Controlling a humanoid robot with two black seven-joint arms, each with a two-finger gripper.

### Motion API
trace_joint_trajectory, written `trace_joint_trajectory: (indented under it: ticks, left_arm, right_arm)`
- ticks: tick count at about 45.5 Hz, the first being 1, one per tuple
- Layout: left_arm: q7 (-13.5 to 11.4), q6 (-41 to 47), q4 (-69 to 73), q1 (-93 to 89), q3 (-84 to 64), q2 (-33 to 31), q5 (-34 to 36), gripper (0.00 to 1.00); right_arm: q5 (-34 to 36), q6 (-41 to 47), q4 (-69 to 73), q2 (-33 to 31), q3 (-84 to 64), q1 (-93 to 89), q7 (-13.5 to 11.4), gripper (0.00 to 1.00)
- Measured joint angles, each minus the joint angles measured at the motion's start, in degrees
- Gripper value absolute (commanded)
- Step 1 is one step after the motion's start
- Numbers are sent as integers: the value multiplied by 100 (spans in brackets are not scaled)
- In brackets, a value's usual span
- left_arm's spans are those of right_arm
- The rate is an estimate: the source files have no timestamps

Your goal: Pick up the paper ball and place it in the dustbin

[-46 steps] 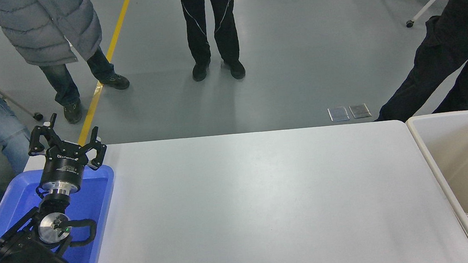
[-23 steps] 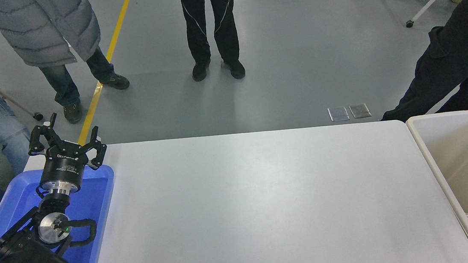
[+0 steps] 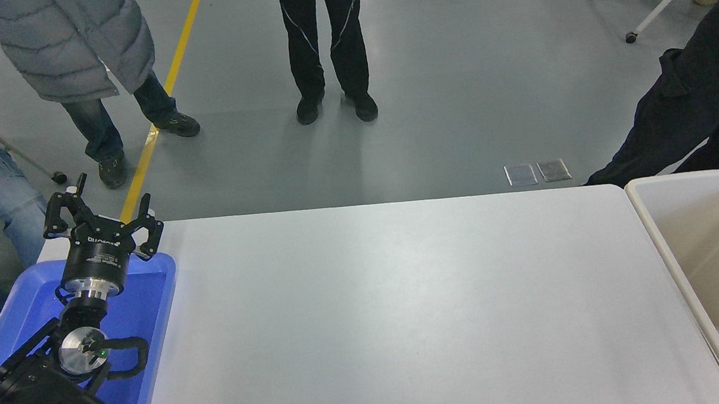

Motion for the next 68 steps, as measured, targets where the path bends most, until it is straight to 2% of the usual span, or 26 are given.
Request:
trace_joint_trajectory:
  ticks: [15,20,26,31,39,56,68]
  left_arm:
    - [9,0,0,0,12,1,7,98]
    - [9,0,1,-1,15,3,7,98]
    - [9,0,1,0,16,2,7,98]
    - [8,0,2,-1,16,1,6,98]
    - [3,4,2,0,15,0,3,98]
    - [2,8,5,0,14,0,1,98]
    - [2,9,3,0,14,0,-1,98]
  right_arm:
    - [47,769,2415,-628,-1752,2244,17,100]
    - [50,1530,2998,-680,-2068,2931,17,100]
    - [56,3166,3427,-670,-2296,3971,21,100]
    - [55,4157,3639,-426,-2422,4845,21,100]
    - [50,4953,3863,323,-2488,6044,20,100]
    - [69,5376,4483,1463,-2191,7288,13,100]
    - [58,5444,4754,1844,-2307,7869,-4,100]
